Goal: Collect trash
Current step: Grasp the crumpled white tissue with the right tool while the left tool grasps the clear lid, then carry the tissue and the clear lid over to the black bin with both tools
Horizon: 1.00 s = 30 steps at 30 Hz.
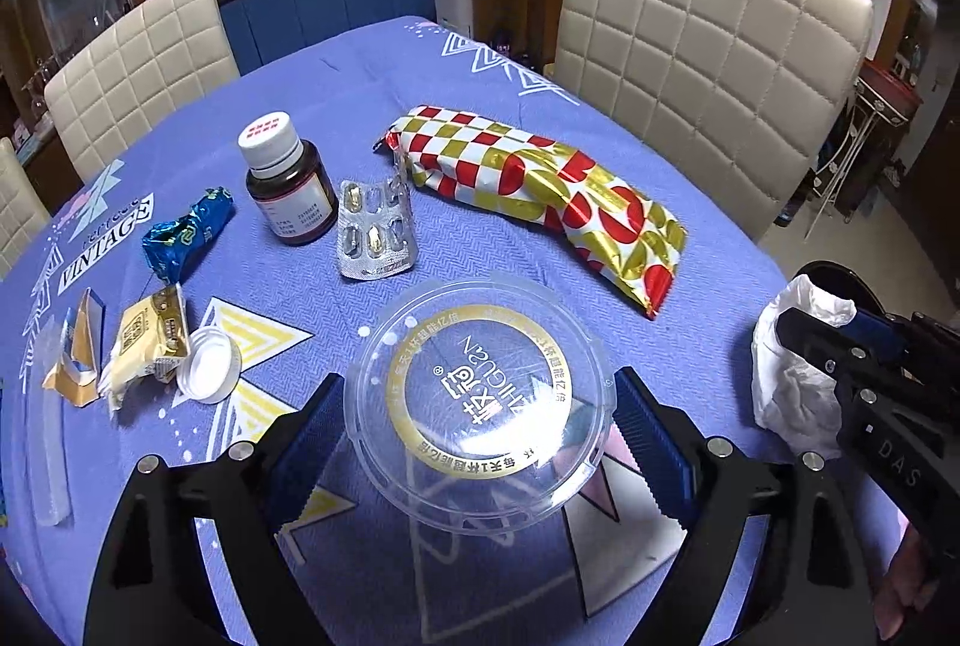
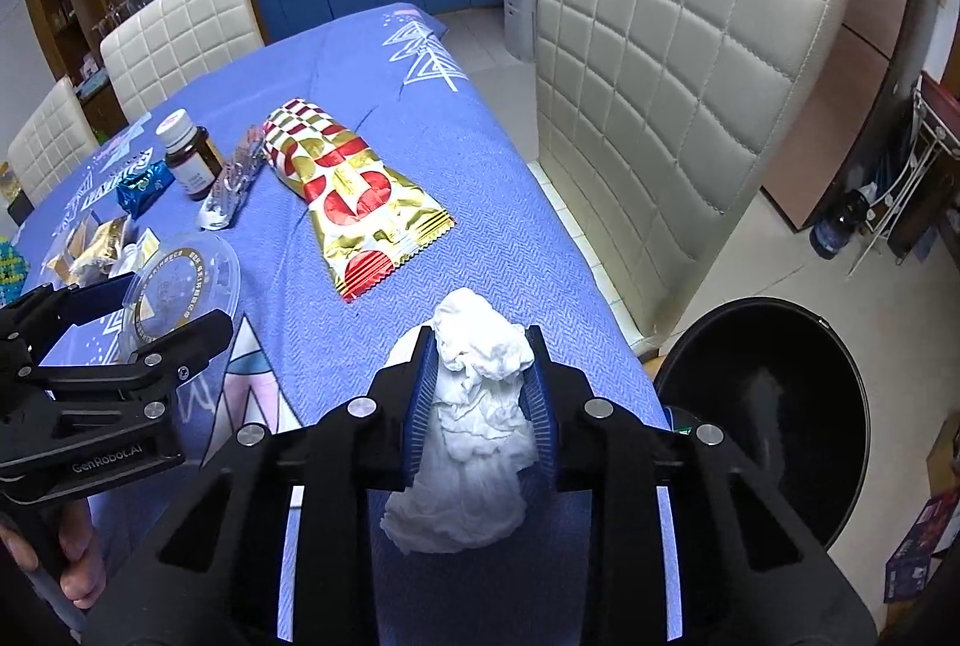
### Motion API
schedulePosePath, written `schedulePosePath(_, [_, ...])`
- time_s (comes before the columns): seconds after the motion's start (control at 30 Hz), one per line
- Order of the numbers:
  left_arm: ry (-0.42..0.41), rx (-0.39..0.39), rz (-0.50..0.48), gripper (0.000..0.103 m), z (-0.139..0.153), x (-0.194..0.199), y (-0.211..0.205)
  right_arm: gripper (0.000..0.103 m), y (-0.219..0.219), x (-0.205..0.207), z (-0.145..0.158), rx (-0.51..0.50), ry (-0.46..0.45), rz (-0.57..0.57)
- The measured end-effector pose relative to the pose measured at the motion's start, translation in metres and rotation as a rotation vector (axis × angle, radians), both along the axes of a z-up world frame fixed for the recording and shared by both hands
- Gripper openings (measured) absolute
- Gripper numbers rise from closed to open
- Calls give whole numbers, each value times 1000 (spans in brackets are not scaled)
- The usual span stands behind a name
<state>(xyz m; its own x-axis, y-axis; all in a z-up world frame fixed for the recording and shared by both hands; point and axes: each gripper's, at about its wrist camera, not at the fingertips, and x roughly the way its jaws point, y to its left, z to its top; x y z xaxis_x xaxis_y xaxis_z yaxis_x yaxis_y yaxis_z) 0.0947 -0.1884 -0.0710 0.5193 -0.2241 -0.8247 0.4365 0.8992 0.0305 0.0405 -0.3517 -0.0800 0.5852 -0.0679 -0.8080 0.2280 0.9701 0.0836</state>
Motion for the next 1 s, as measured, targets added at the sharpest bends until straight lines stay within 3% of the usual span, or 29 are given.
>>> schedulePosePath(0.43, [-53, -11, -18, 85, 26, -26, 0, 16, 5, -31, 25, -23, -71, 16])
schedulePosePath(1.0, [-90, -6, -84, 85, 43, -50, -34, 16, -20, -61, 39, -55, -100, -31])
